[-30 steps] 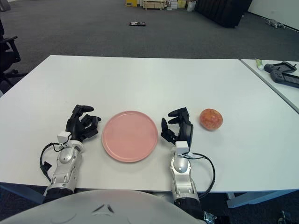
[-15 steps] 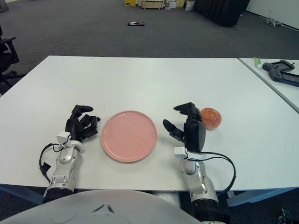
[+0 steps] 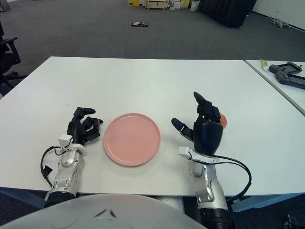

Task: Put the apple into the plate.

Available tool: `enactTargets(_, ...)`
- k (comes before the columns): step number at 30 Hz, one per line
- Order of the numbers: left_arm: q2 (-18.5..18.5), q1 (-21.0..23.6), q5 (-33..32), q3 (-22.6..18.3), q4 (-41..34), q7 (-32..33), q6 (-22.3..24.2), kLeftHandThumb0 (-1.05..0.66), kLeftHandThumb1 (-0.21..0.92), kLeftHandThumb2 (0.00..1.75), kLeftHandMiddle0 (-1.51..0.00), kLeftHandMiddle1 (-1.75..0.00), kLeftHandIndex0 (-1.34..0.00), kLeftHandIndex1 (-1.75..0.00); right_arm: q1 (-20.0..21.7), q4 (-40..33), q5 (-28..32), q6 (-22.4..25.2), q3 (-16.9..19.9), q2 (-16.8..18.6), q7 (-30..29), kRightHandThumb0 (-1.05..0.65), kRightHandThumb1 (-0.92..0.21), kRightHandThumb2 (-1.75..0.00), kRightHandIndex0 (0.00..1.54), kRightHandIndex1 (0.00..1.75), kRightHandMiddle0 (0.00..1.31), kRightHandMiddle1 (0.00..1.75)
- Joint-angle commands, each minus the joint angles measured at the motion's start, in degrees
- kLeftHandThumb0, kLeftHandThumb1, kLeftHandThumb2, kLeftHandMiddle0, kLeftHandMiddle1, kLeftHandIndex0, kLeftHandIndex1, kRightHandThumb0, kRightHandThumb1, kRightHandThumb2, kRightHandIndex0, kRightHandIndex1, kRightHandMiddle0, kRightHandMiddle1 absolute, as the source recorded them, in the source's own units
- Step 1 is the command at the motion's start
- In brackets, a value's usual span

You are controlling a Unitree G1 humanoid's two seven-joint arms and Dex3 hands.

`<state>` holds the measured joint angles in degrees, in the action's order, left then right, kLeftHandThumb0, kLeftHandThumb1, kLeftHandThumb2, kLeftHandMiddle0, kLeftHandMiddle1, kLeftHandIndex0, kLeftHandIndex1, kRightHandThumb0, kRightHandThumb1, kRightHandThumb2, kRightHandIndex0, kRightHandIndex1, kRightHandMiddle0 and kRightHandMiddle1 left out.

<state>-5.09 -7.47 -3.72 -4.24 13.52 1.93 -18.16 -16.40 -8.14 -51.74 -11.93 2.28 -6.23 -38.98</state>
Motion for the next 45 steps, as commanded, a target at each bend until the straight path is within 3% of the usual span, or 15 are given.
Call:
enactTargets(1,-0.09,-0.20,0.30,0.03,1.61,0.43,1.24,-0.01,0.39,1.15,-0.67,-1.46,-0.38,-1.75,2.47,-0.66,0.46,3.56,2.12,-2.09,1.72,-0.92,-0.67,-0.49,0.00,0.00,0.00,0.02)
enactTargets(10,-0.18,-0.31,0.24,0.05,1.03,0.68,2.15,-0.01,0.39,1.15,-0.68,-1.44,-0.40,-1.75,6.06,5.92,0.22,8.50,3.67,-4.74,-2.86,-0.98,-0.70,-0.41,0.00,0.00,0.00,0.00)
enactTargets(22,-0.24,-0.65,-0.04,0.07,0.56,0.44,2.10,-0.01,0.41,1.11,-0.66,-1.43,-0.39,-1.75,8.50,9.32,-2.02,15.42,2.83,-6.15,-8.24,-1.02,-0.69,-0.36,0.00,0.00,0.00,0.00)
enactTargets(30,-0.32,-0.89,-0.17,0.12,-0.13,0.43,2.84,-0.01,0.42,1.10,-0.67,-1.41,-0.38,-1.75,10.30,7.02,1.33,23.45,2.94,-6.06,2.01,-1.04,-0.69,-0.34,0.00,0.00,0.00,0.00)
enactTargets(45,-0.33,-1.18,0.29,0.10,-0.51,0.94,3.22,-0.01,0.42,1.09,-0.67,-1.40,-0.39,-1.75,15.50,9.45,6.08,30.68,2.26,-7.10,12.97,-1.01,-0.69,-0.32,0.00,0.00,0.00,0.00)
